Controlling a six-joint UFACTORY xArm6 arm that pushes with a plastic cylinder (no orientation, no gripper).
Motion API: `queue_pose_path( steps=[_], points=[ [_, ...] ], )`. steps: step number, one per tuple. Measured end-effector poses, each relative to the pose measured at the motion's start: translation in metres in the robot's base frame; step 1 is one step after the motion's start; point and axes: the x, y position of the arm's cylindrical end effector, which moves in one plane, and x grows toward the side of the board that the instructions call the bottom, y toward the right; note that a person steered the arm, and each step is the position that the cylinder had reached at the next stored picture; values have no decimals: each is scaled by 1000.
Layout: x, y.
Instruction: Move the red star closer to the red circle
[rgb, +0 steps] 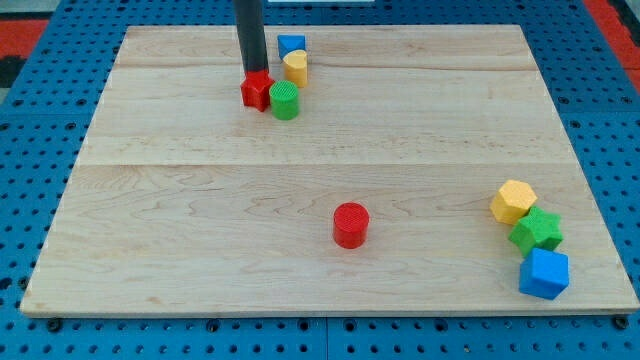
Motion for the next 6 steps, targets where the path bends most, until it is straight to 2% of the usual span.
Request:
queue_pose_path(
  steps=[5,6],
  points=[
    [198,-5],
    [200,-6]
  ],
)
